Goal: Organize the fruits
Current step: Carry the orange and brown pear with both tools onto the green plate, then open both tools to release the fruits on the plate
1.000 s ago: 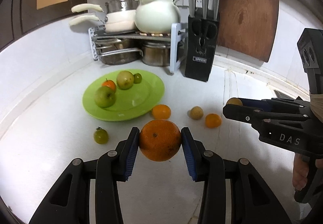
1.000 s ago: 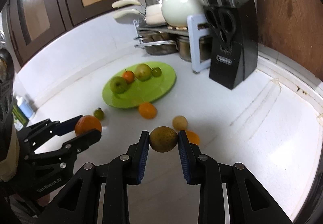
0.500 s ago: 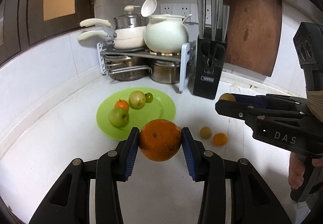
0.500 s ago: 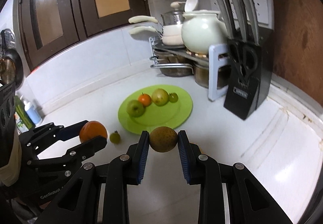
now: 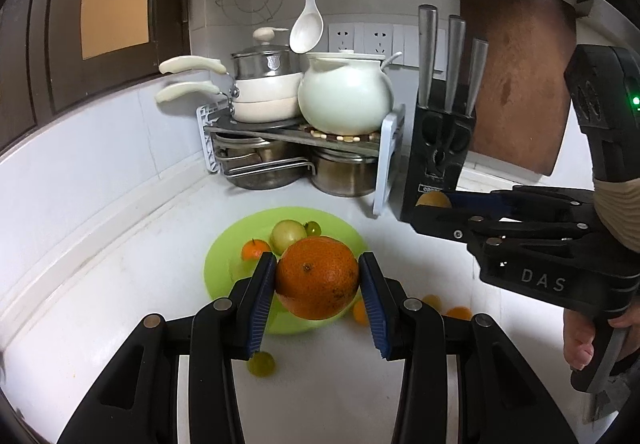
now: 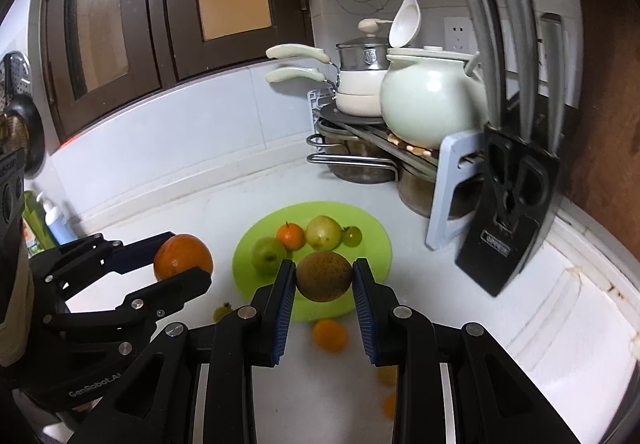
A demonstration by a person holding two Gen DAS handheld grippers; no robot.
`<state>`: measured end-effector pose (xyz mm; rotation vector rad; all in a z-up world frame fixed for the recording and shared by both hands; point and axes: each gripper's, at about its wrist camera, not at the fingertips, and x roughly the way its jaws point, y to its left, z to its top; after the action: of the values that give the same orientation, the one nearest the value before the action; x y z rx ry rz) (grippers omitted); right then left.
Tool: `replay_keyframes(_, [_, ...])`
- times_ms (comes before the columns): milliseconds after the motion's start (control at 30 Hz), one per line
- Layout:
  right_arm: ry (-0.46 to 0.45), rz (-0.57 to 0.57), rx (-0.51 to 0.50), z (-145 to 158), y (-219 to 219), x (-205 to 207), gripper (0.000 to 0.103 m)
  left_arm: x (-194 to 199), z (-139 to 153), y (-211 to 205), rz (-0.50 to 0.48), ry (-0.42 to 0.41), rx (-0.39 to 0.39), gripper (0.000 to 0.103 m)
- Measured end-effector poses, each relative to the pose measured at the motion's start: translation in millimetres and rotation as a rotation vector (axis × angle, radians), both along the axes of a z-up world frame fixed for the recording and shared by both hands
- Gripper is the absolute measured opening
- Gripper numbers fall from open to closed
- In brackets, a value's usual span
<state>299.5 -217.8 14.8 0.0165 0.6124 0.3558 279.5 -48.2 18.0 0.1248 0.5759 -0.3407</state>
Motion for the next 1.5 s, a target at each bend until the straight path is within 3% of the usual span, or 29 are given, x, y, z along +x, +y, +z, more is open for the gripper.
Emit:
replay_keyframes(367, [0.064,0.029,-0.033,-10.9,5.9,59.5,0.03,45.7,-5.0,-1.7,-0.004,0.014,0.014,0.042])
replay_keyframes(800, [0.261,0.059,-0.074,-62.1,10.8,126.3,0.03,109.3,-52.3,-4.8,-0.011,0.157,0.032,0.042])
replay_keyframes(1333, [0.345,0.08,-0.105,-88.0,19.3,153.5,0.03,136.6,-80.3,-9.8,-0.027,0.223,0.061,0.042])
replay_keyframes(1500, [0.344,0.08,-0.099,-86.3,18.4,153.0,0.031,129.9,-72.1,-10.1,-0.02,0.186,0.072,0.049])
